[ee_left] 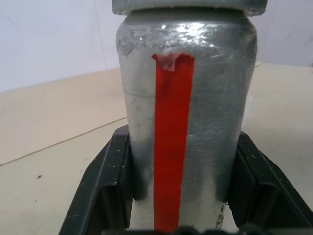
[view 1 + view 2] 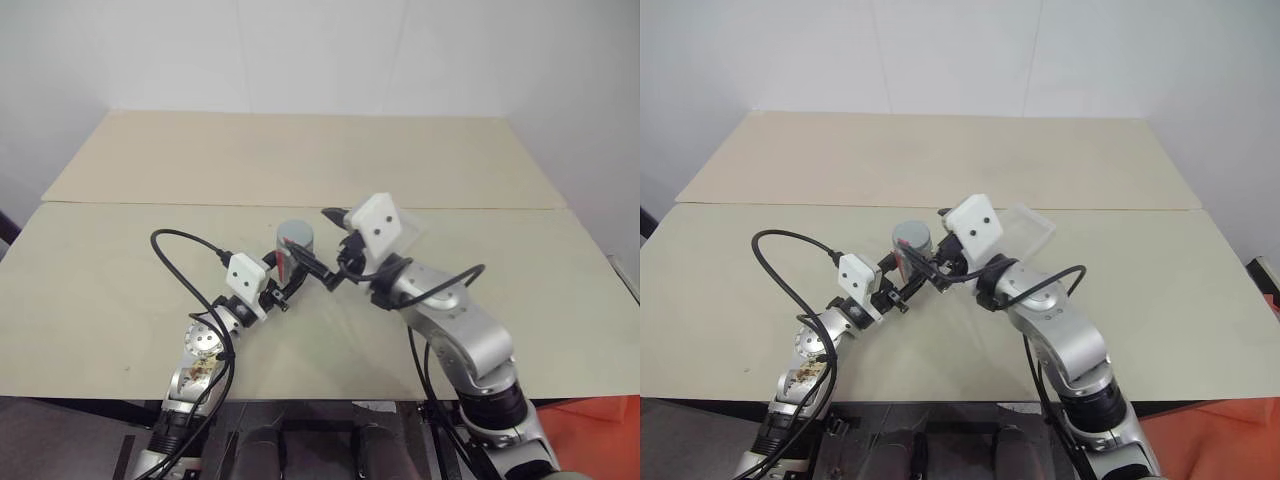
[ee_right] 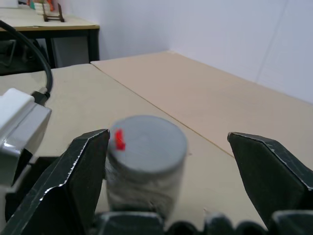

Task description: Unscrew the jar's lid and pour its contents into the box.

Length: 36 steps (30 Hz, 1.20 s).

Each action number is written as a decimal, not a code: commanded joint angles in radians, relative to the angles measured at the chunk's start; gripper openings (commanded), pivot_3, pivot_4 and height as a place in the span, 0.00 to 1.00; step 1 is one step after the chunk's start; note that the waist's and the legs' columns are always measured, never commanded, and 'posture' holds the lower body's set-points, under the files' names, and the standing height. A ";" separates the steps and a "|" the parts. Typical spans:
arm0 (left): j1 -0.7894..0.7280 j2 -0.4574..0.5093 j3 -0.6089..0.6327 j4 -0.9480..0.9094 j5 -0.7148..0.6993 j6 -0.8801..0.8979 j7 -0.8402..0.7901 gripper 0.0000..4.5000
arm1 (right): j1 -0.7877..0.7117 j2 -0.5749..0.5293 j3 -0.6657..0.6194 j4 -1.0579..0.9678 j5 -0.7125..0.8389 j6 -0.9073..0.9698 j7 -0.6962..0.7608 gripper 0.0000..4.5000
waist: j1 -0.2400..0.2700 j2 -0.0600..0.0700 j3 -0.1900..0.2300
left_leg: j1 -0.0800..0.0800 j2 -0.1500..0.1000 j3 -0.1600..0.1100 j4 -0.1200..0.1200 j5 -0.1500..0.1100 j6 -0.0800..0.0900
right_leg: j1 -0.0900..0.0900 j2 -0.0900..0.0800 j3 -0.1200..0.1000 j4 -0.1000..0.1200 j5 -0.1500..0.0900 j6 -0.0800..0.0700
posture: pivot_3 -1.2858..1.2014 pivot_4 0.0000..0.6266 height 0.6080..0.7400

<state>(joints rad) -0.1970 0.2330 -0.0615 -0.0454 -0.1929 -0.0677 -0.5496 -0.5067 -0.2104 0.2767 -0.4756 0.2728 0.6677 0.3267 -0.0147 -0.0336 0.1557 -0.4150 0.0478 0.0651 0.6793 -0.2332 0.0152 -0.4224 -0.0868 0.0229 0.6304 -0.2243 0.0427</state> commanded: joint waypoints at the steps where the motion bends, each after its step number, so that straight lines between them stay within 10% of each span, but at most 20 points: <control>1: -0.012 -0.004 0.000 -0.035 0.008 -0.038 0.010 0.47 | -0.041 0.034 0.013 0.031 -0.024 -0.070 0.010 1.00 | 0.001 0.000 0.000 | 0.000 0.000 0.000 0.000 0.000 0.000 | 0.000 0.000 0.000 0.000 0.000 0.000 | 0.52 0.24 1.00; 18: -0.008 -0.017 -0.001 -0.042 0.003 -0.037 0.024 0.47 | -0.040 0.104 -0.026 0.120 -0.034 -0.124 0.034 1.00 | 0.002 0.000 0.000 | 0.000 0.000 0.000 0.000 0.000 0.000 | 0.000 0.000 -0.001 0.000 0.000 0.000 | 0.52 0.24 1.00; 25: -0.006 -0.021 0.000 -0.044 -0.002 -0.032 0.024 0.47 | -0.023 0.112 -0.019 0.130 -0.045 -0.149 0.048 0.62 | 0.002 0.000 0.000 | 0.000 0.000 0.000 0.000 0.000 0.000 | 0.000 0.000 -0.001 0.000 0.000 0.000 | 0.52 0.24 1.00; 36: 0.017 0.008 -0.018 -0.072 -0.039 -0.041 -0.055 0.47 | -0.028 0.066 -0.034 0.115 0.014 -0.138 0.161 0.62 | 0.002 0.000 0.000 | 0.000 0.000 0.000 0.000 0.000 0.000 | 0.000 0.000 -0.001 0.000 0.000 0.000 | 0.52 0.24 1.00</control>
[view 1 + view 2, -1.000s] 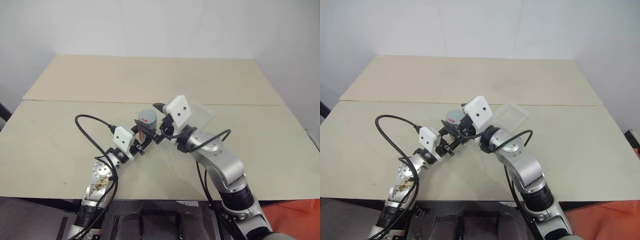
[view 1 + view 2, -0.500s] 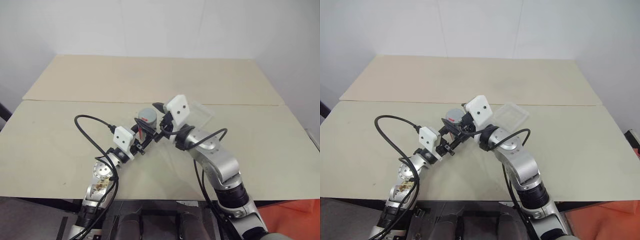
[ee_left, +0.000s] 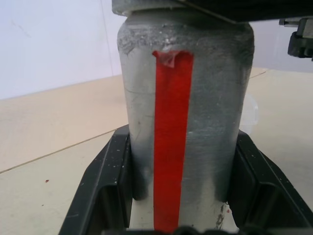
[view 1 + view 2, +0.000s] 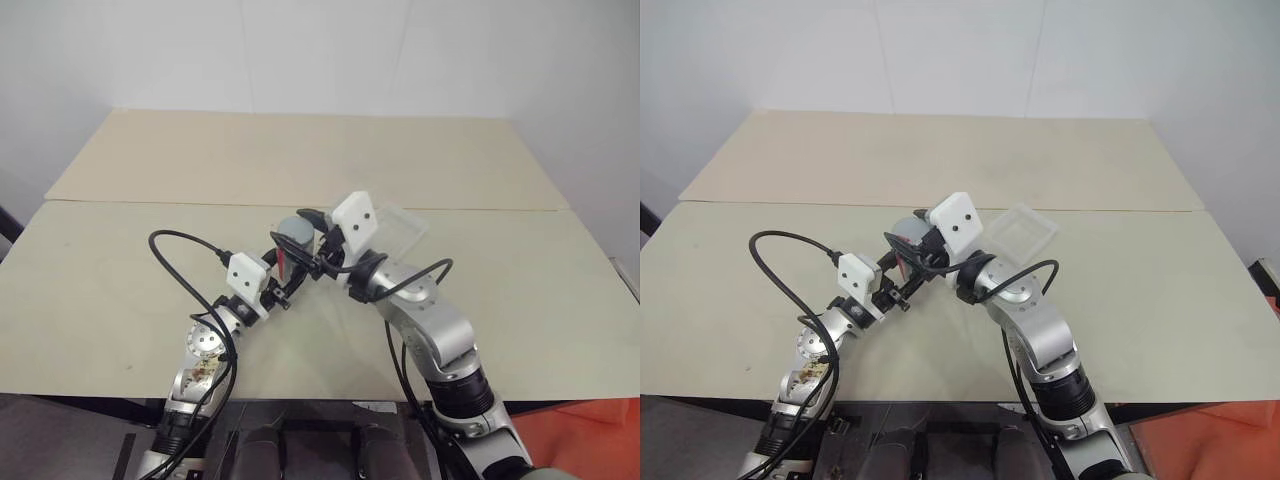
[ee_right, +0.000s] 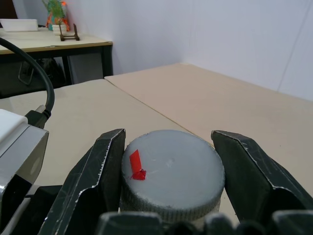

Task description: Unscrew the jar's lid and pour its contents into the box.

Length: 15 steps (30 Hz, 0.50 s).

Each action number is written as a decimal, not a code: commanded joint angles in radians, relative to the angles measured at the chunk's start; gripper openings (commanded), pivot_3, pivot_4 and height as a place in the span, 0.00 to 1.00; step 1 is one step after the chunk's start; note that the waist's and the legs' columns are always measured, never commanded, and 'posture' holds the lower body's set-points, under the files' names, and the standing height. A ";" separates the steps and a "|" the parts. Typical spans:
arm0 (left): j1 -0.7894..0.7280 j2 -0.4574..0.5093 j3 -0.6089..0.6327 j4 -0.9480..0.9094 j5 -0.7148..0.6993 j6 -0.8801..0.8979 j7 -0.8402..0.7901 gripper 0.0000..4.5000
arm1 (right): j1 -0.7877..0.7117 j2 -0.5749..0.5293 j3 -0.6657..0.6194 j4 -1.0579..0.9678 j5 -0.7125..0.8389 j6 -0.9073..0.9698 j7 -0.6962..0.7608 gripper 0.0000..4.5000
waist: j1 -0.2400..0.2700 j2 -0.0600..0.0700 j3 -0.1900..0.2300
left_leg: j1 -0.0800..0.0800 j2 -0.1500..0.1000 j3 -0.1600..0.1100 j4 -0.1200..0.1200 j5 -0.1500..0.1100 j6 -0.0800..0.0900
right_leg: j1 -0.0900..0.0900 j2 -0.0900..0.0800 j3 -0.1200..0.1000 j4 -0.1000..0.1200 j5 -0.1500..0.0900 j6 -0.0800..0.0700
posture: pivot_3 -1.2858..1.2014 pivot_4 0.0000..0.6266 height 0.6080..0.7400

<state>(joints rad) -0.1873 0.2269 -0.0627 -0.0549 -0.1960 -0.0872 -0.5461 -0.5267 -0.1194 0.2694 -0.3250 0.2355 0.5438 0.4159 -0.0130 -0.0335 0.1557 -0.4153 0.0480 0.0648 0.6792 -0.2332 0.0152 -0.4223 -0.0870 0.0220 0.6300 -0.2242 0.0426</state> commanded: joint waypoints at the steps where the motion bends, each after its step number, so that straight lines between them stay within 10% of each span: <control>1: 0.010 0.019 -0.018 -0.067 -0.044 -0.021 -0.071 0.47 | -0.011 -0.036 -0.032 -0.036 0.064 -0.016 0.093 0.62 | 0.001 0.000 0.000 | 0.000 0.000 0.000 0.000 0.000 0.000 | 0.000 0.000 0.000 0.000 0.000 0.000 | 0.52 0.24 1.00; 15: -0.046 0.063 -0.054 -0.089 -0.162 -0.023 -0.287 0.47 | -0.240 -0.255 -0.041 0.266 0.273 -0.126 0.843 0.62 | 0.000 0.000 0.000 | 0.000 0.000 0.000 0.000 0.000 0.000 | 0.001 0.000 0.000 -0.001 0.000 0.000 | 0.52 0.24 1.00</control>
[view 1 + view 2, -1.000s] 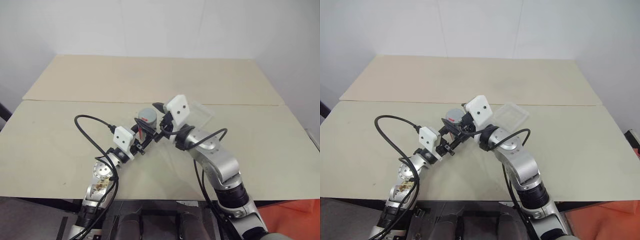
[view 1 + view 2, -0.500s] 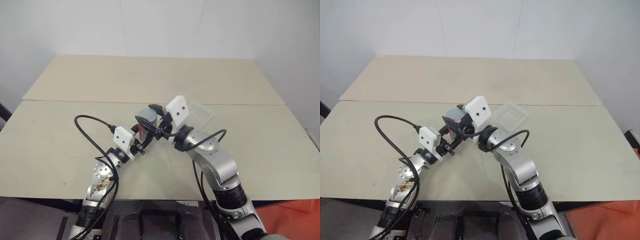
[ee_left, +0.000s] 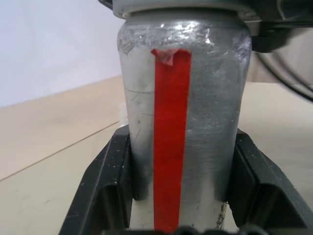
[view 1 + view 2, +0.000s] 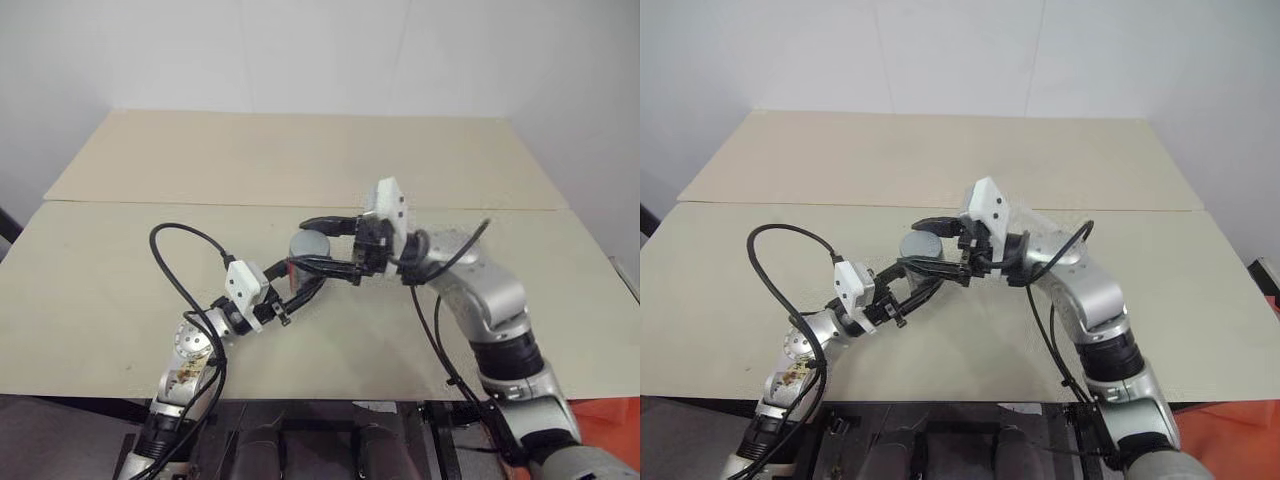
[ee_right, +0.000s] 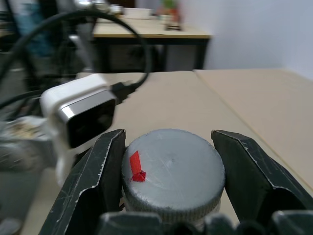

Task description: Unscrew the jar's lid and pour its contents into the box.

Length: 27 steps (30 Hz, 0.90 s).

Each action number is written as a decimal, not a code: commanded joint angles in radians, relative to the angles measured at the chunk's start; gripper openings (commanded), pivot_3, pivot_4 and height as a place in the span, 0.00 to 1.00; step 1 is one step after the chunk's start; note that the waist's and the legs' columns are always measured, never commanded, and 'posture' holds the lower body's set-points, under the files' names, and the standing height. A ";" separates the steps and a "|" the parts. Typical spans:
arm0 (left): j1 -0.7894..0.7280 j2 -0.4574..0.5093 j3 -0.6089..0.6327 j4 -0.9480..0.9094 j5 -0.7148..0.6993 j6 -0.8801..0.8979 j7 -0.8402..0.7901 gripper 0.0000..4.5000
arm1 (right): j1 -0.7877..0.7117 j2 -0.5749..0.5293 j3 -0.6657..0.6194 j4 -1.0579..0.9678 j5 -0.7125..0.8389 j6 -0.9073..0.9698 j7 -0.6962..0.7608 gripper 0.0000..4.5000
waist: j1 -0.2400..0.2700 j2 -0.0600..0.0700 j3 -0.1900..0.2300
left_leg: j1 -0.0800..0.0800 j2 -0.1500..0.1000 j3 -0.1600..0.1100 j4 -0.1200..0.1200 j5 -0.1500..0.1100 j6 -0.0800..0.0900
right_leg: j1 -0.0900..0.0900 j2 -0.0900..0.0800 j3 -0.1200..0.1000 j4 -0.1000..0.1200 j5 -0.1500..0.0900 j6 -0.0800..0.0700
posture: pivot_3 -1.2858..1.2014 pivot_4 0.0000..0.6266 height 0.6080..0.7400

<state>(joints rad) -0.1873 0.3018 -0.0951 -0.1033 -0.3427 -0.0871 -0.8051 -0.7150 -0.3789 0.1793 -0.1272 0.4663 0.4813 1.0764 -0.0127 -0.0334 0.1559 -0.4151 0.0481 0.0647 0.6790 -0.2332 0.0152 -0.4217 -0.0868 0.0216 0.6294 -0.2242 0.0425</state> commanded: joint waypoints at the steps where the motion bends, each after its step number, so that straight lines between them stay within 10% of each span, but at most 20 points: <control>1: -0.051 -0.013 -0.025 -0.039 -0.015 -0.023 -0.032 0.47 | -0.071 0.002 0.054 0.108 0.032 -0.086 0.228 0.62 | -0.001 0.000 0.000 | 0.000 0.000 0.000 0.000 0.000 0.000 | 0.000 0.000 0.000 0.000 0.000 0.000 | 0.52 0.24 1.00; 10: -0.057 -0.042 -0.039 -0.026 0.018 -0.026 -0.009 0.47 | -0.135 0.015 0.028 0.268 -0.029 -0.200 0.322 0.62 | 0.001 0.000 0.000 | 0.000 0.000 0.000 0.000 0.000 0.000 | 0.000 0.000 0.000 0.000 0.000 0.000 | 0.52 0.24 1.00; 15: -0.043 -0.068 -0.043 -0.013 0.045 -0.043 0.019 0.47 | -0.116 -0.010 -0.021 0.225 -0.005 -0.169 0.294 0.98 | 0.004 0.000 0.000 | 0.000 0.000 0.000 0.000 0.000 0.000 | 0.000 0.000 0.000 0.000 0.000 0.000 | 0.52 0.24 1.00; 27: -0.037 -0.099 -0.033 0.041 0.111 -0.076 0.122 0.47 | 0.152 0.033 -0.148 -0.305 -0.049 0.020 -0.321 0.99 | 0.009 0.000 0.000 | -0.001 0.000 0.000 0.000 0.000 0.000 | -0.001 -0.001 -0.001 0.001 0.000 0.000 | 0.52 0.24 1.00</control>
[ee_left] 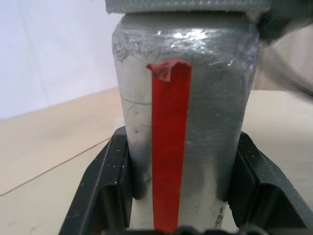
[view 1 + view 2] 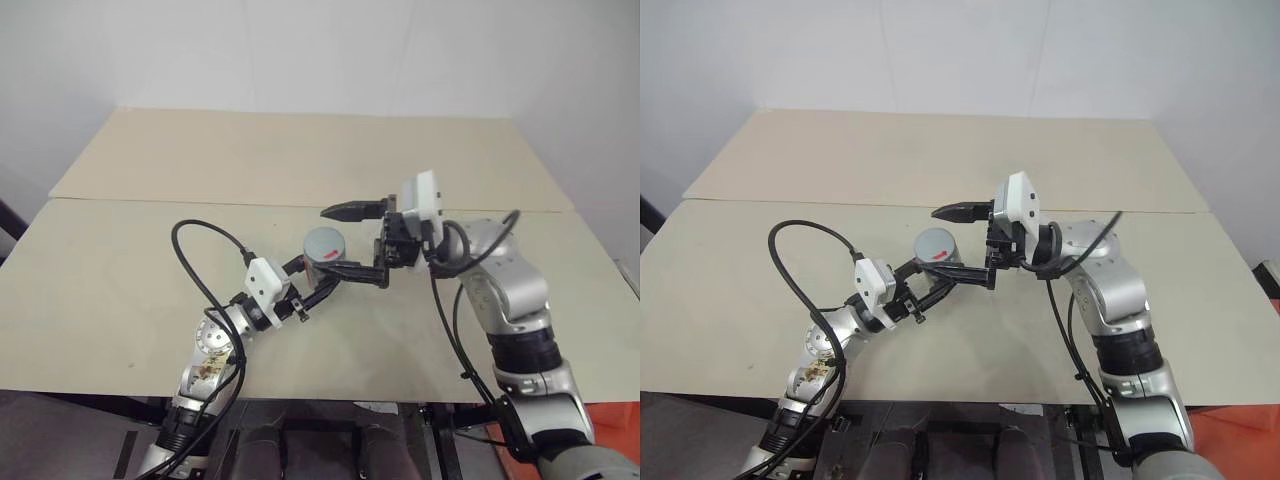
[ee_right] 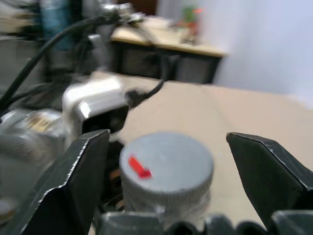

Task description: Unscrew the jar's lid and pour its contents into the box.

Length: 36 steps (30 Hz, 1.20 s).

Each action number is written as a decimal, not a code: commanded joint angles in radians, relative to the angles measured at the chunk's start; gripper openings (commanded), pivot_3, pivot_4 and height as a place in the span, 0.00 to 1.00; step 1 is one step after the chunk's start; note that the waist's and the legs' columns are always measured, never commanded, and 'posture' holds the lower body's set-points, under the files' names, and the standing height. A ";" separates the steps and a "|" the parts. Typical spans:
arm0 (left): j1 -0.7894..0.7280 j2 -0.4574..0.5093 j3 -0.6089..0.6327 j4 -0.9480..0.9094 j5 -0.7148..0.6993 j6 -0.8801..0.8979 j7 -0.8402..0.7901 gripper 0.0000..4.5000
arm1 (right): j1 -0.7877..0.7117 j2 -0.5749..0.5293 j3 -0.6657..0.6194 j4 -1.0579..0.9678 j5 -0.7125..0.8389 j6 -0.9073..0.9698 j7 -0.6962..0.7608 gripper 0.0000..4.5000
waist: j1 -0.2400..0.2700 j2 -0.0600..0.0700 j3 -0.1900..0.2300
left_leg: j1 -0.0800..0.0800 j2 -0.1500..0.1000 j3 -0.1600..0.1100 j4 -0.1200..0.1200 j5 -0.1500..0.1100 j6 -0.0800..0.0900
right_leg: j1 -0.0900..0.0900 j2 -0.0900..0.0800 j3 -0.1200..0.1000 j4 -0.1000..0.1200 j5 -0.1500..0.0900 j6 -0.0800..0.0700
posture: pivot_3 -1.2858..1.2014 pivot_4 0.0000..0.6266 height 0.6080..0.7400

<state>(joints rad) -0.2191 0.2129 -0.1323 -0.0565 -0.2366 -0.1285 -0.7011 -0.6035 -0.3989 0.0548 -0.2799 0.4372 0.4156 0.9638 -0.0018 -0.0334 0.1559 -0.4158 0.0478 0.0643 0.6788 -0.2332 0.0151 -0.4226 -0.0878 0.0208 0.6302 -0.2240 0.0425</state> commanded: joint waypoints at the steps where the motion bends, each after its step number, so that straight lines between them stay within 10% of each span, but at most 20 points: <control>1: -0.007 -0.015 0.001 0.001 0.009 -0.038 0.022 0.47 | 0.064 0.075 -0.017 -0.195 -0.037 0.115 -0.279 0.99 | -0.002 0.000 0.000 | 0.000 0.000 0.000 0.000 0.000 0.000 | 0.000 0.000 0.000 0.000 0.000 0.000 | 0.52 0.24 1.00; 12: -0.047 -0.091 0.001 0.084 0.106 -0.107 0.157 0.47 | 0.198 0.191 0.127 -0.373 -0.209 0.148 -0.612 0.99 | -0.001 0.000 0.000 | 0.000 -0.001 -0.001 0.000 0.000 0.000 | 0.000 -0.001 -0.001 -0.001 0.000 0.000 | 0.52 0.24 1.00; 36: -0.034 -0.050 0.019 0.050 0.094 -0.100 0.166 0.47 | 0.226 0.283 0.223 -0.246 -0.320 0.049 -0.678 0.99 | -0.010 0.000 0.000 | -0.001 -0.001 -0.002 0.000 0.000 0.000 | 0.001 -0.001 -0.002 -0.001 0.000 0.000 | 0.52 0.24 1.00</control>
<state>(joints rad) -0.2450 0.1644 -0.1188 0.0356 -0.1244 -0.2125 -0.5368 -0.3712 -0.1268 0.2808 -0.5063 0.1185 0.4995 0.2835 -0.0120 -0.0334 0.1559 -0.4164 0.0469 0.0624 0.6790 -0.2332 0.0152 -0.4220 -0.0884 0.0190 0.6295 -0.2241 0.0427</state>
